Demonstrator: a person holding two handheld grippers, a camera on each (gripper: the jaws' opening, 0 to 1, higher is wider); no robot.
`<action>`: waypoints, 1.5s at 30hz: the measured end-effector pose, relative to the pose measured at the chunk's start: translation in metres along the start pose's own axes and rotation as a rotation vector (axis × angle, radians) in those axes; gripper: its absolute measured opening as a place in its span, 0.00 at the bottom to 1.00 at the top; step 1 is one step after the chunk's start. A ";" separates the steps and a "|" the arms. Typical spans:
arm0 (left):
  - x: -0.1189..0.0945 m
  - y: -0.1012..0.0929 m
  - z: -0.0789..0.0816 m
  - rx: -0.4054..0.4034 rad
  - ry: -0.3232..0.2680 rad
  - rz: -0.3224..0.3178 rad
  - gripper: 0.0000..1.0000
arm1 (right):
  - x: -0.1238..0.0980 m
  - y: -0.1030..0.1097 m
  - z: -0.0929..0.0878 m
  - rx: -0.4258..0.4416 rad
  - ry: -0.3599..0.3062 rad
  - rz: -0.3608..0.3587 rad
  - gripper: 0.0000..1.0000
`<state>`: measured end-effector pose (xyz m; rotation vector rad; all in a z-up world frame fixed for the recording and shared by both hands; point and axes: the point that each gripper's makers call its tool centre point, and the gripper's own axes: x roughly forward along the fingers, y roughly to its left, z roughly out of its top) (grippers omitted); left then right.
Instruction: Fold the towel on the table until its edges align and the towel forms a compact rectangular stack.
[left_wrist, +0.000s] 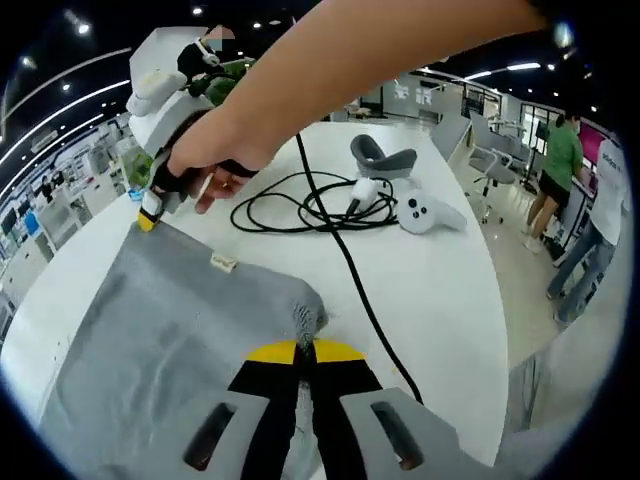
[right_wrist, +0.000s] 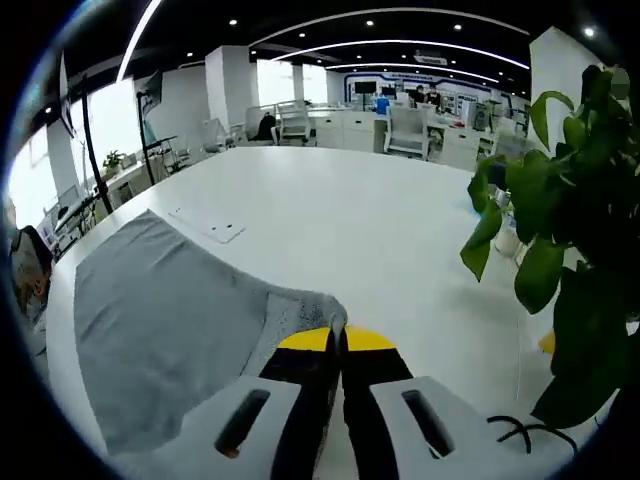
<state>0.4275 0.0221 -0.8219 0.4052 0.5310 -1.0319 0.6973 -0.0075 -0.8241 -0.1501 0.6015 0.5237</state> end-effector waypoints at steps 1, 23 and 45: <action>-0.006 0.003 0.001 -0.007 -0.011 0.007 0.03 | -0.004 0.004 0.006 0.004 -0.003 -0.010 0.01; -0.133 0.054 0.011 -0.068 -0.183 0.113 0.03 | -0.016 0.070 0.094 0.026 0.002 -0.089 0.00; -0.221 0.090 -0.002 -0.145 -0.320 0.137 0.03 | -0.009 0.145 0.168 0.024 -0.039 -0.105 0.00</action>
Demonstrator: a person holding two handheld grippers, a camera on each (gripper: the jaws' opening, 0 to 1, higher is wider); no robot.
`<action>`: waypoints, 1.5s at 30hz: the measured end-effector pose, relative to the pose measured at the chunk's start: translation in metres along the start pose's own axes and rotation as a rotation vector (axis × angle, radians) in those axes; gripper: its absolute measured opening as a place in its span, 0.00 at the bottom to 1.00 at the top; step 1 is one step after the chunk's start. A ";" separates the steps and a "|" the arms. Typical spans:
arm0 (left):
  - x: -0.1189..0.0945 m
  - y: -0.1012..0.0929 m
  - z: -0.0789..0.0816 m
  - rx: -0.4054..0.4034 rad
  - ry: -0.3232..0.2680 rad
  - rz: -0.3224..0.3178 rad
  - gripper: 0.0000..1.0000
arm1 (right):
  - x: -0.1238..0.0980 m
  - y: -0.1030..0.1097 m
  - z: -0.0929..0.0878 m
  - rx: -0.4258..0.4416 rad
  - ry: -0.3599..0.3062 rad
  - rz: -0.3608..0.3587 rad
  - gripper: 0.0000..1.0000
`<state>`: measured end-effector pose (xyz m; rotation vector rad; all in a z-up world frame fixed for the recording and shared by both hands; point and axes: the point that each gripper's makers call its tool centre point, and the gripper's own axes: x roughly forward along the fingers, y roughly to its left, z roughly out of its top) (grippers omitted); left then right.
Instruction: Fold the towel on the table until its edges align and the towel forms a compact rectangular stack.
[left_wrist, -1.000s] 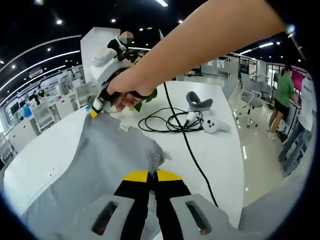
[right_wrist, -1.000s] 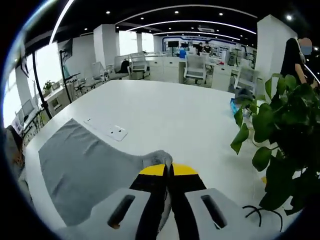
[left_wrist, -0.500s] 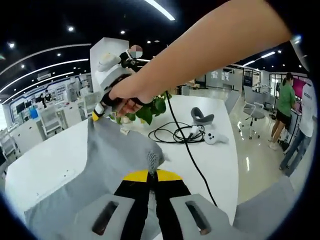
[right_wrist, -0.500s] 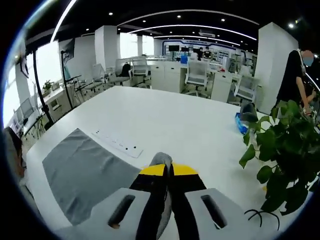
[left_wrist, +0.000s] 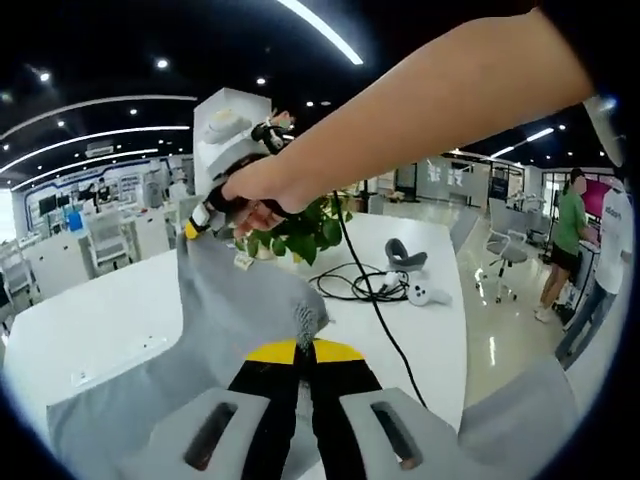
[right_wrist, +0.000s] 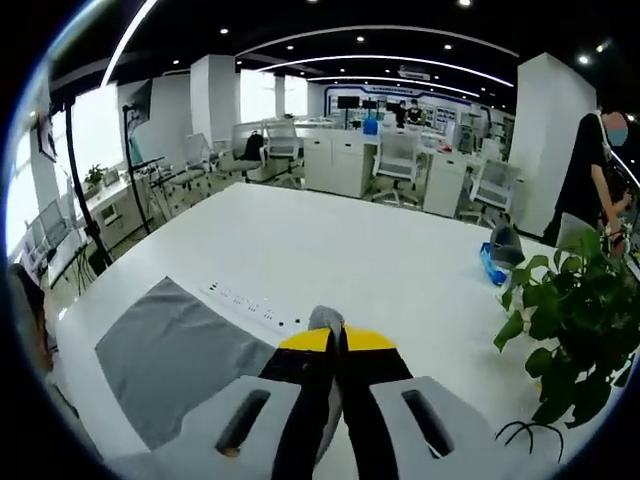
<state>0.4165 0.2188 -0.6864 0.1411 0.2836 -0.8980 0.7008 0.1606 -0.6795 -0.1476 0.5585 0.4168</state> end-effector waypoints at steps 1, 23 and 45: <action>-0.002 0.001 0.000 -0.002 -0.003 0.002 0.03 | 0.000 0.003 0.002 0.001 0.000 0.000 0.00; -0.095 0.072 0.001 -0.075 -0.104 0.149 0.03 | 0.013 0.106 0.061 -0.097 -0.022 0.044 0.00; -0.176 0.133 -0.032 -0.129 -0.106 0.307 0.03 | 0.037 0.211 0.082 -0.167 -0.051 0.120 0.01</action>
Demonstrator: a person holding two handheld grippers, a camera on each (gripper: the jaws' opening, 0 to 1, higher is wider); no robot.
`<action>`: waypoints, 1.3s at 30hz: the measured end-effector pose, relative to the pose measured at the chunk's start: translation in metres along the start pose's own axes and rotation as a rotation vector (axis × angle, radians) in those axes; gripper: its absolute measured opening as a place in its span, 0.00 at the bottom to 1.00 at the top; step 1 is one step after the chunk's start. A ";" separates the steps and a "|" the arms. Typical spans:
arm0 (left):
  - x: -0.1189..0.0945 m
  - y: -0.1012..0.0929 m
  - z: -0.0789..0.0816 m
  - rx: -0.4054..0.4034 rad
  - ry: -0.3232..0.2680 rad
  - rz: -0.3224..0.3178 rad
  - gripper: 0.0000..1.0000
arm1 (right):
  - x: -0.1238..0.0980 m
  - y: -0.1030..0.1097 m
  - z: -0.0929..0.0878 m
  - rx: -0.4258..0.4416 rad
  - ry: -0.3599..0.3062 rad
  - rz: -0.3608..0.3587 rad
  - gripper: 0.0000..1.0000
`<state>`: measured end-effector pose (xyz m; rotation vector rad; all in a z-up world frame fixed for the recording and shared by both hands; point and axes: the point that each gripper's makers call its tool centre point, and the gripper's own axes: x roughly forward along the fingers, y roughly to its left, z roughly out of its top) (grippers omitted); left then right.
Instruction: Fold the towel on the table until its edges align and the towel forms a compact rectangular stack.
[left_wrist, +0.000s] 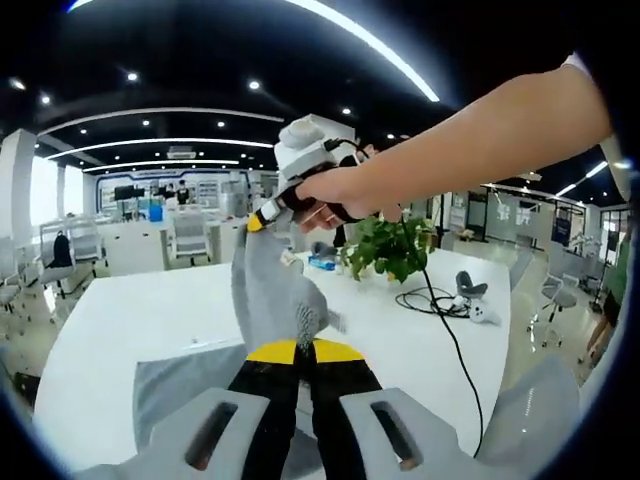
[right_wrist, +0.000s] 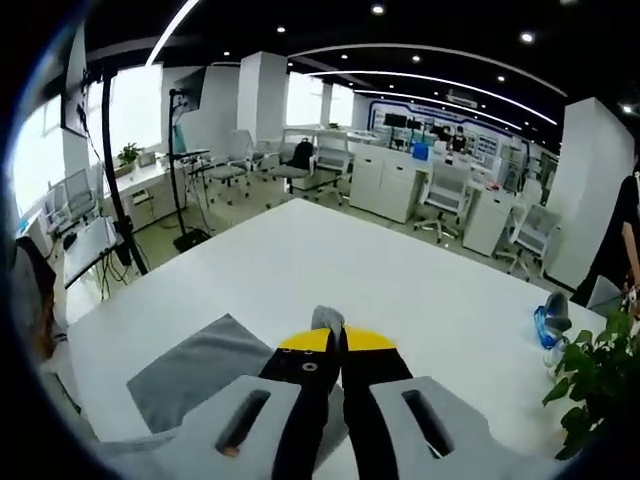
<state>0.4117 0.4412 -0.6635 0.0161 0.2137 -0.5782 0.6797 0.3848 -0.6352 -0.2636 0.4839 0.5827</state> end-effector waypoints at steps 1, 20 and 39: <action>-0.001 0.001 -0.002 -0.013 0.002 0.003 0.03 | 0.004 0.001 -0.001 -0.001 0.003 0.002 0.01; -0.011 0.043 -0.067 -0.096 0.092 0.109 0.03 | 0.077 0.051 -0.020 -0.018 0.058 0.076 0.01; -0.028 0.096 -0.119 -0.034 0.174 0.202 0.03 | 0.133 0.097 -0.029 -0.051 0.045 0.129 0.01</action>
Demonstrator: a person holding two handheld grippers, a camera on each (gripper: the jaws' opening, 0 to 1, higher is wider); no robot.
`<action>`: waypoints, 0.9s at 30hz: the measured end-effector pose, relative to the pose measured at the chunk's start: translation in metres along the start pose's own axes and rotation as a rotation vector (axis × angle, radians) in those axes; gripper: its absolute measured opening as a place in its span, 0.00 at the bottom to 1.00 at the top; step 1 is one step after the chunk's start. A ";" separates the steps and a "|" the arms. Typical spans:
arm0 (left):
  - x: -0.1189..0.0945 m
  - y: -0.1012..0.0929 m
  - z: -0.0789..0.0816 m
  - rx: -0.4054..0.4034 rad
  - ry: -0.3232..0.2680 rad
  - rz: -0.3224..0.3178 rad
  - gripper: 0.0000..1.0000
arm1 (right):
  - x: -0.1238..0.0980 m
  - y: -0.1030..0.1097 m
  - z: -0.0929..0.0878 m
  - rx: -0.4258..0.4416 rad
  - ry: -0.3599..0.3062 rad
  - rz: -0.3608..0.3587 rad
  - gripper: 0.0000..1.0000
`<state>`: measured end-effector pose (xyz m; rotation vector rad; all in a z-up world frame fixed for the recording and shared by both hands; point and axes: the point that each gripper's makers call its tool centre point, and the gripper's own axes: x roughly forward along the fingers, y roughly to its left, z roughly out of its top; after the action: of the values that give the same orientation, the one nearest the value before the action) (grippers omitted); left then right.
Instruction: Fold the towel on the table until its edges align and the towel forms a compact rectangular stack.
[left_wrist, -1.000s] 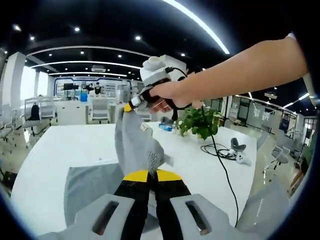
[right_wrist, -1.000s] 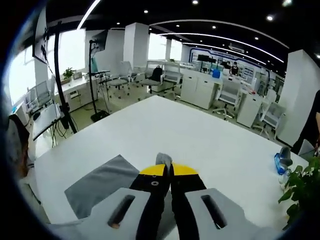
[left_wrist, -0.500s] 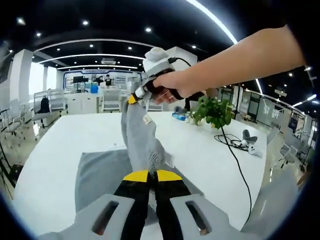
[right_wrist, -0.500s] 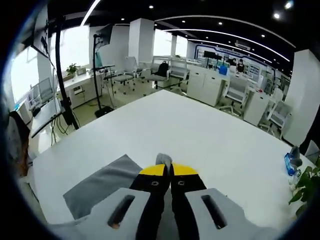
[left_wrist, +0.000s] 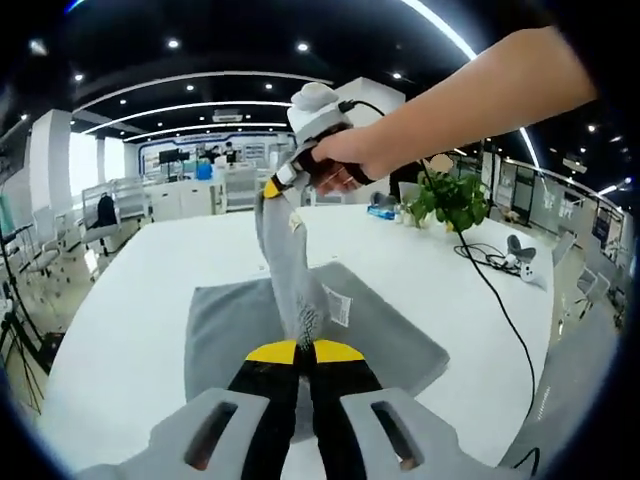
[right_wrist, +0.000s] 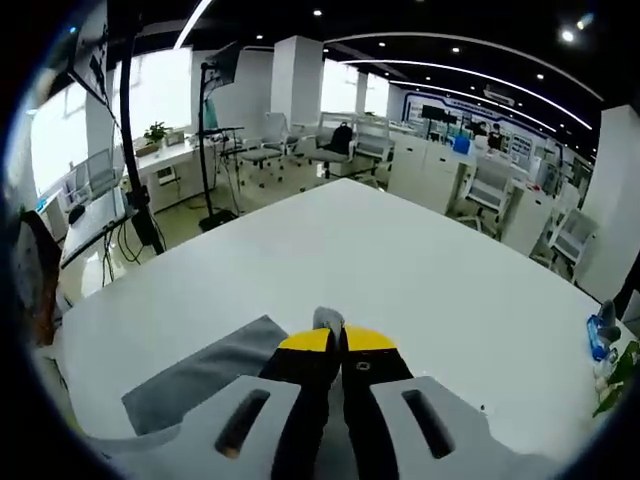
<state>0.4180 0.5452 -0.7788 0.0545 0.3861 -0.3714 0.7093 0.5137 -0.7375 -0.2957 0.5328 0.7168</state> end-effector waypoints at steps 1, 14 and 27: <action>0.000 0.003 -0.002 -0.002 0.003 0.003 0.03 | 0.001 0.001 -0.001 0.001 0.002 0.000 0.01; 0.003 0.027 -0.034 0.020 0.058 0.041 0.03 | 0.030 0.027 -0.015 0.011 -0.001 0.004 0.01; 0.002 0.043 -0.069 -0.036 0.126 0.094 0.03 | 0.053 0.045 -0.031 0.023 0.007 0.043 0.02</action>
<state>0.4112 0.5930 -0.8442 0.0611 0.5131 -0.2685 0.7001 0.5614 -0.7961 -0.2658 0.5555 0.7509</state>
